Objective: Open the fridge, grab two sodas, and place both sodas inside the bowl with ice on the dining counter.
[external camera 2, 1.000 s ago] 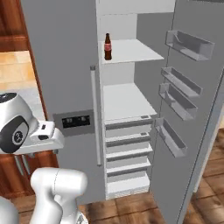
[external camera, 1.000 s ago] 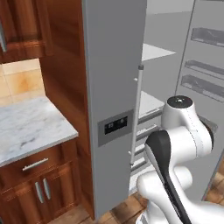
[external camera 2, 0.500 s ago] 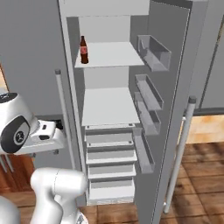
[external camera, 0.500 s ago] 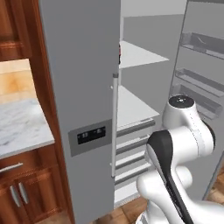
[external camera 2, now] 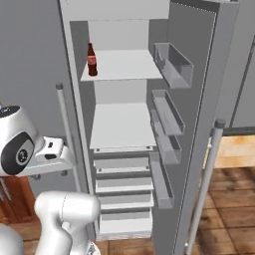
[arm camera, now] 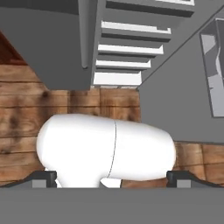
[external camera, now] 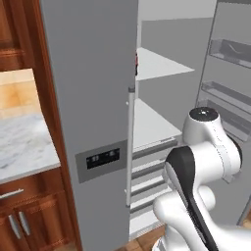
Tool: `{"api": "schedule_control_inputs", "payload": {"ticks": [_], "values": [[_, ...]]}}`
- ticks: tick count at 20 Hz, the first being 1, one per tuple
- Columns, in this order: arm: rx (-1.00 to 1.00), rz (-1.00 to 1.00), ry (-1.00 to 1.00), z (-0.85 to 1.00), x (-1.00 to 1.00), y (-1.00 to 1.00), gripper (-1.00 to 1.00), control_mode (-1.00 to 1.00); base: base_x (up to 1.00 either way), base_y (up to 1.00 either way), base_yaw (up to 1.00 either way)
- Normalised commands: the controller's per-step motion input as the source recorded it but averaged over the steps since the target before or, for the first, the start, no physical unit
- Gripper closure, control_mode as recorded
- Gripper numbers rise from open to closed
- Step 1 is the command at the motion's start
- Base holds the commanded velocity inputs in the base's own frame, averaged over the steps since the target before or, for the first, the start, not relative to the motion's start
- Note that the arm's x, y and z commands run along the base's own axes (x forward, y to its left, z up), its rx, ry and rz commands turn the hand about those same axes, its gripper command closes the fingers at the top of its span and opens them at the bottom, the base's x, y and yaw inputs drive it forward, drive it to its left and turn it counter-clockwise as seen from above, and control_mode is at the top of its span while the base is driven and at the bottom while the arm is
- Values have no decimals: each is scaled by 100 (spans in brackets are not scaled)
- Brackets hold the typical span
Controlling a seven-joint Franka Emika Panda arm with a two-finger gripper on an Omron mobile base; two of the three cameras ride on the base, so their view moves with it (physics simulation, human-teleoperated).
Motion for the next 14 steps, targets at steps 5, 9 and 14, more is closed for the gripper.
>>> {"api": "schedule_control_inputs", "payload": {"ticks": [5, 9, 14], "values": [[0, 0, 0, 0, 0, 0, -100, 100, 51, -10, 3], [0, 0, 0, 0, 0, 0, -100, 100, 46, -54, 9], [0, 0, 0, 0, 0, 0, -100, 100, 36, -70, 10]]}}
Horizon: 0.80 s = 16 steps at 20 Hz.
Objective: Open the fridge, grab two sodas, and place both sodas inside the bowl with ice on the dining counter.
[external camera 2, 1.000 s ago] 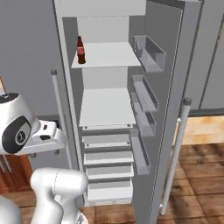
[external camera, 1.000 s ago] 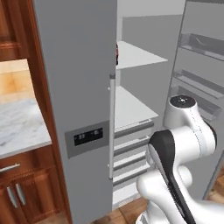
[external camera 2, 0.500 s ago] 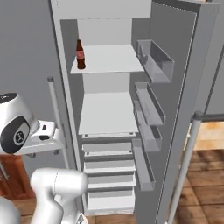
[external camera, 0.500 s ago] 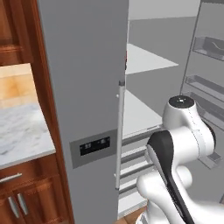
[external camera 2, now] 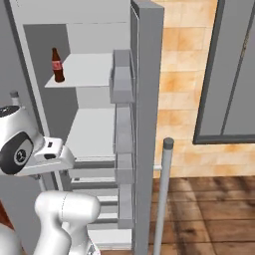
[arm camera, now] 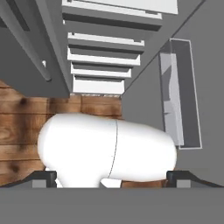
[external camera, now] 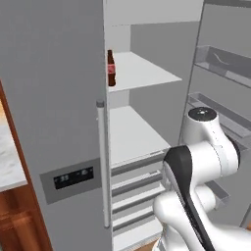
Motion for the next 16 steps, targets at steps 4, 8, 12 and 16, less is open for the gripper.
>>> {"api": "schedule_control_inputs", "payload": {"ticks": [4, 8, 12, 16], "values": [[0, 0, 0, 0, 0, 0, -100, 100, 23, -28, 6], [0, 0, 0, 0, 0, 0, -100, 100, 49, 0, 6], [0, 0, 0, 0, 0, 0, -100, 100, 65, 0, 6], [0, 0, 0, 0, 0, 0, -100, 100, 69, 0, 3]]}}
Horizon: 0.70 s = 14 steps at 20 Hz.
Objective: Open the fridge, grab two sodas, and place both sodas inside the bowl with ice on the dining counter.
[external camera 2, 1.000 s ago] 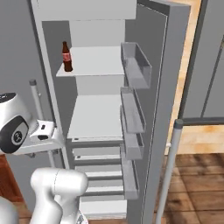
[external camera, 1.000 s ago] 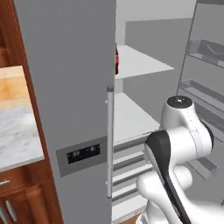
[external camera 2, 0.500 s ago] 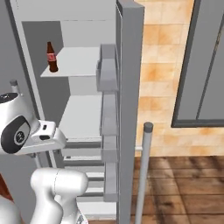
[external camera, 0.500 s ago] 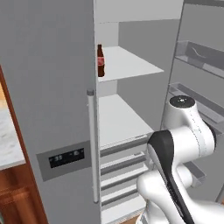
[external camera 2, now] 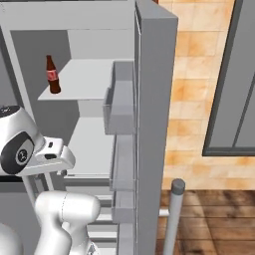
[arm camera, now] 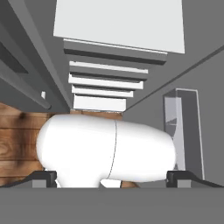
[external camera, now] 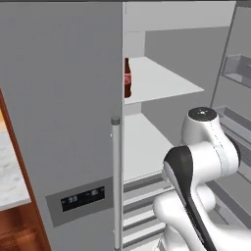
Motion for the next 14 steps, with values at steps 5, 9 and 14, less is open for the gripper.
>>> {"api": "schedule_control_inputs", "payload": {"ticks": [5, 9, 14], "values": [[0, 0, 0, 0, 0, 0, -100, 100, 62, 0, 8], [0, 0, 0, 0, 0, 0, -100, 100, 63, 0, 15], [0, 0, 0, 0, 0, 0, -100, 100, 67, 0, 16]]}}
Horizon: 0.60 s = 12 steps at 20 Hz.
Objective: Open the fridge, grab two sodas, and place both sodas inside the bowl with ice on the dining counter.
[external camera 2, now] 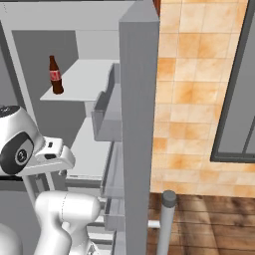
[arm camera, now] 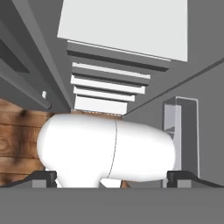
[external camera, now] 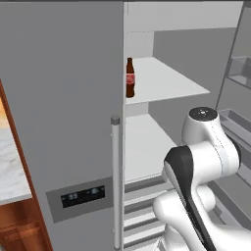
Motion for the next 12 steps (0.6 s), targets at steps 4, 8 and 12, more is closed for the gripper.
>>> {"api": "schedule_control_inputs", "payload": {"ticks": [4, 8, 12], "values": [[0, 0, 0, 0, 0, 0, -100, 100, 67, 0, 15], [0, 0, 0, 0, 0, 0, -100, 100, 37, -7, 17], [8, 19, -30, 6, 0, -6, -100, -100, 1, -2, 5]]}}
